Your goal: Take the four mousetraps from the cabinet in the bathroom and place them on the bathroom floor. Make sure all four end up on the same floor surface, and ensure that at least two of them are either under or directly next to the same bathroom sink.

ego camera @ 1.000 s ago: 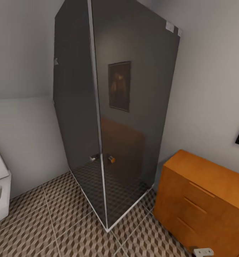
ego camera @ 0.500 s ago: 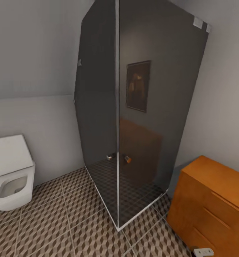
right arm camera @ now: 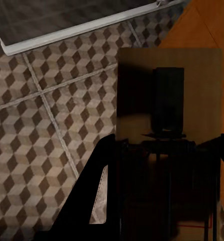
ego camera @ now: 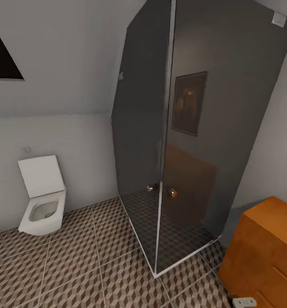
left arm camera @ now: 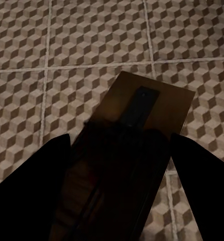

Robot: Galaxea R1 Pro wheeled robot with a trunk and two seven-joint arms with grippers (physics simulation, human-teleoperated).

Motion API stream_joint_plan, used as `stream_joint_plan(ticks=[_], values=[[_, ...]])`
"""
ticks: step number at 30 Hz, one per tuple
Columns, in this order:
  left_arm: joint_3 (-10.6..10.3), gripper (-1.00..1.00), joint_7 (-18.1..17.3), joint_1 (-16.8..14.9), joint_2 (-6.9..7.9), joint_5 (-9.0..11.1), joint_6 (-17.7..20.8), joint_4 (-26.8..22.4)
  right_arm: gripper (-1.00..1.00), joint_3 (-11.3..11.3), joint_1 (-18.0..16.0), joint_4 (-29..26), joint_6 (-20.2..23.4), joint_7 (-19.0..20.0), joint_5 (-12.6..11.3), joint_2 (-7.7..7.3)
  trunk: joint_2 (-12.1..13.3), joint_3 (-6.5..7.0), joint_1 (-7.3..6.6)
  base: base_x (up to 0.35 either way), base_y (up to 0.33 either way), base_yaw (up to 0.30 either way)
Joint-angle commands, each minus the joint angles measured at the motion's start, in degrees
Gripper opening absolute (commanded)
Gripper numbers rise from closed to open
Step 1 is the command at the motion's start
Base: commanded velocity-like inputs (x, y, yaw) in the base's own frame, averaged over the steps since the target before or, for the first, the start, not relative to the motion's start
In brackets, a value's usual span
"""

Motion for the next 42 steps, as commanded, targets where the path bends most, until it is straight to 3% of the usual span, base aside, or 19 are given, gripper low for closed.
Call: stream_joint_plan(ticks=[1, 34, 42], values=[[-0.42, -1.00, -0.08, -0.07, -0.06, 0.29, -0.20, 0.20, -1.00, 0.44, -0.06, 0.22, -0.38, 0.27, -0.64, 0.01, -0.08, -0.07, 0.03, 0.000, 0.000, 0.300], [-0.42, -1.00, -0.31, -0.06, -0.02, 0.33, -0.16, 0.20, -1.00, 0.44, -0.10, 0.22, -0.38, 0.26, -0.64, 0.01, -0.08, -0.07, 0.03, 0.000, 0.000, 0.300], [-0.42, -1.00, -0.52, -0.06, 0.05, 0.35, -0.12, 0.20, -1.00, 0.44, -0.08, 0.22, -0.38, 0.26, -0.64, 0.01, -0.08, -0.07, 0.03, 0.132, 0.176, 0.300]])
